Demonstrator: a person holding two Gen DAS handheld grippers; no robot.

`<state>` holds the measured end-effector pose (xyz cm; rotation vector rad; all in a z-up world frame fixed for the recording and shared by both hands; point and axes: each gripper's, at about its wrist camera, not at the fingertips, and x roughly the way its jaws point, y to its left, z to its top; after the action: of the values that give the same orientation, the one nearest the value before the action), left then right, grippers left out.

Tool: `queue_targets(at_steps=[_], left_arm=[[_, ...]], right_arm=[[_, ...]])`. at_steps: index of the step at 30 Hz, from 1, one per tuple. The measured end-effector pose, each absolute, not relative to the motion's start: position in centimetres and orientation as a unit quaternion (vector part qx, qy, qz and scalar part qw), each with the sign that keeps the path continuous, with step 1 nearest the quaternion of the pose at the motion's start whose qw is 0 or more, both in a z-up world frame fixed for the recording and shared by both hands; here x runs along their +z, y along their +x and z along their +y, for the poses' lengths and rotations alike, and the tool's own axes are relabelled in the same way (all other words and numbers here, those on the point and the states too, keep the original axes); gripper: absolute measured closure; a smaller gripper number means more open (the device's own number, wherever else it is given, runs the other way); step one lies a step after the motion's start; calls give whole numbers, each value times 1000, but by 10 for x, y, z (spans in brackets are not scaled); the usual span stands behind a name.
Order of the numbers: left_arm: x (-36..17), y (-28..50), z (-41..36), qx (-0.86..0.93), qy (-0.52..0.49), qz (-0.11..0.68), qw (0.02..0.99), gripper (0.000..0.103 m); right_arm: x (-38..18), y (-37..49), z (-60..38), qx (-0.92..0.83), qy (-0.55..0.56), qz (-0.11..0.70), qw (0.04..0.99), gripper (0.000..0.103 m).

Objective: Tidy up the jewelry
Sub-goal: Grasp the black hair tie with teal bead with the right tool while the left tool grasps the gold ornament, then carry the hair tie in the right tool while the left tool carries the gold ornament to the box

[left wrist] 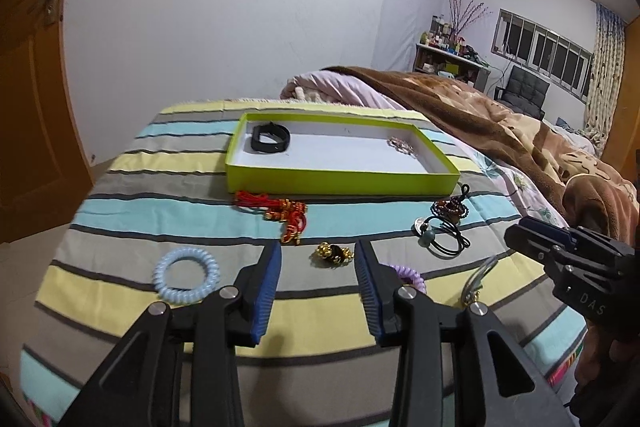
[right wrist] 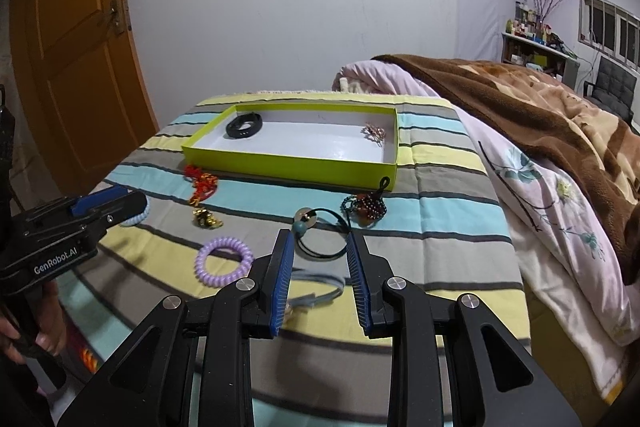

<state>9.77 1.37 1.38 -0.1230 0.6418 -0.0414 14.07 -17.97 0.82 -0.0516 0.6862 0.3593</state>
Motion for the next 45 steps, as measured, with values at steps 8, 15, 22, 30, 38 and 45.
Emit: queue_targets(at_steps=[8,15,22,30,38,45], left_arm=[[-8,129,5,-34,-63,351,933,63],[-19,148,2,-35,-73,392,917,63],[-26,159,-1,-24,-64,416,907,66],[-23,157,7,-27,-72,407,910,87],[-13,148,19,-35,-81,386,918,87],[-3,138,27,-34,-82,373,923,87]], right_arm=[[-8,169,-172,184,-21,353,917,75],[-17,183,-167,193,-16,366,910,75],[-24,194,-159,203,-19,385,900,75],[-34,203,-145,209,-40,415,885,75],[-41,211,-132,201,-66,439,873,89],[-37,208,-131,206,-60,434,875,90]])
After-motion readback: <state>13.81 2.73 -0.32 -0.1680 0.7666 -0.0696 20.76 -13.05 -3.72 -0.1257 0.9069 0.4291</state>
